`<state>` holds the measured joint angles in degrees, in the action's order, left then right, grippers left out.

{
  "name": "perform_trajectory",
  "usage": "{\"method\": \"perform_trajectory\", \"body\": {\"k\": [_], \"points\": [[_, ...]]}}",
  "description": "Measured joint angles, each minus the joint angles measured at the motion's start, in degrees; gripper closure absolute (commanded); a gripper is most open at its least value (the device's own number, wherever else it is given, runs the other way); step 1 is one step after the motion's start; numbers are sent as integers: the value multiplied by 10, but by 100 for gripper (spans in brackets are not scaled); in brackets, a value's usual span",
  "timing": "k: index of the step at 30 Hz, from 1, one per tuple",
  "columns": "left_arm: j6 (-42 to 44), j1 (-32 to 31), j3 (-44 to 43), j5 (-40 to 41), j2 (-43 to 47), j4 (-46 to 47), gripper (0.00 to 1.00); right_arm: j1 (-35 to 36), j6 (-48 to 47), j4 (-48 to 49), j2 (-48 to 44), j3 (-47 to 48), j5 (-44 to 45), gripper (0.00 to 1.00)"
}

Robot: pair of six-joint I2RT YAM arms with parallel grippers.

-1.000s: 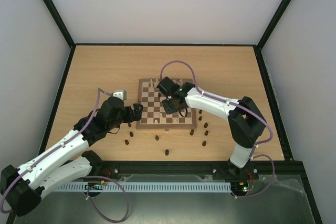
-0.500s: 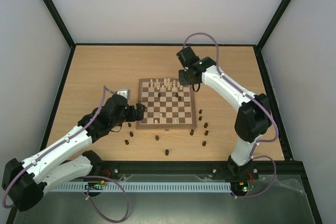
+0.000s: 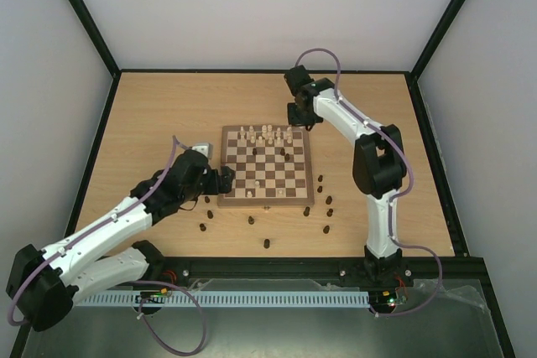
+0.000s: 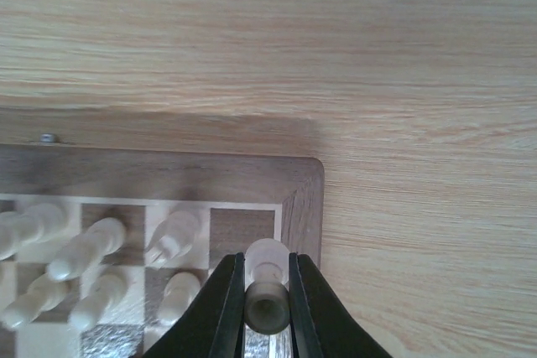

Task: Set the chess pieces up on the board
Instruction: Place the chess piece on the chessboard.

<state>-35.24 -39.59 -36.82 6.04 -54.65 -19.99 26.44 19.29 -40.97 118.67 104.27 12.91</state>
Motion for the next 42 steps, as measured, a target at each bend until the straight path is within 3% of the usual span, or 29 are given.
{"method": "perform_trajectory", "body": {"k": [9,31,42], "points": [[1,0,0,3,-9,2,1,-5,-10,-4,52,10,-12,87],[1,0,0,7,-19,16,1,-5,-20,-3,77,24,-24,82],[1,0,0,8,-14,16,0,-5,-21,-4,78,26,-35,65]]}}
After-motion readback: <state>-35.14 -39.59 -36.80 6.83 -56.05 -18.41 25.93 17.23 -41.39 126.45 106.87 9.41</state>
